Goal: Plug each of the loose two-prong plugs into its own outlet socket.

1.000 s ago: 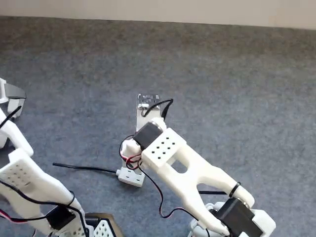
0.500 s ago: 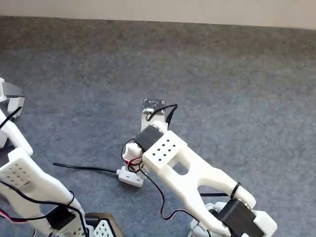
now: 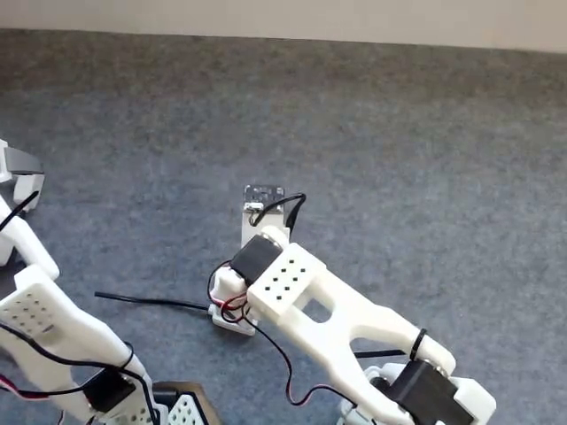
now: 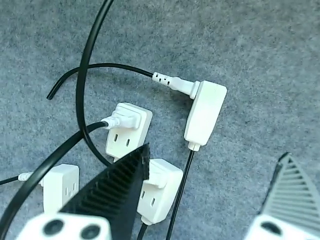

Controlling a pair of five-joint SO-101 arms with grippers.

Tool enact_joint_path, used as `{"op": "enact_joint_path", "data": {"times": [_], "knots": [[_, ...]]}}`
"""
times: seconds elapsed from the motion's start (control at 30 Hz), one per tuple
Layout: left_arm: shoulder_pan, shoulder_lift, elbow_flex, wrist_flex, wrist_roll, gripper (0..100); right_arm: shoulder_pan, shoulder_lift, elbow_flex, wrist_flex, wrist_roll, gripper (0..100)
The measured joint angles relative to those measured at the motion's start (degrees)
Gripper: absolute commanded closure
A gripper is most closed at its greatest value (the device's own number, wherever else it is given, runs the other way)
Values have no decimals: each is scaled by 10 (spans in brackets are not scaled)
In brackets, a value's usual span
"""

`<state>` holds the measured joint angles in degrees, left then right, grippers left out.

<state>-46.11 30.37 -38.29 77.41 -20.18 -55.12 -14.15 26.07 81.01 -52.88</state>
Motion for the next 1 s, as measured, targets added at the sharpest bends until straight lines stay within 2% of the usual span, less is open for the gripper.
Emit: {"op": "enact_joint_path", "data": {"times": [0.2,0.47,0.6,0.73,1.0], "knots": [[0,0,0,0,0,623,33,0,1,-7,-10,994],[0,0,0,0,0,623,36,0,1,-10,-10,994],[0,0,0,0,0,623,36,-1,19,-42,-10,994],[0,0,0,0,0,623,3,10,55,-73,-10,994],[-6,0,0,0,0,623,-1,36,56,-76,-4,994]]}}
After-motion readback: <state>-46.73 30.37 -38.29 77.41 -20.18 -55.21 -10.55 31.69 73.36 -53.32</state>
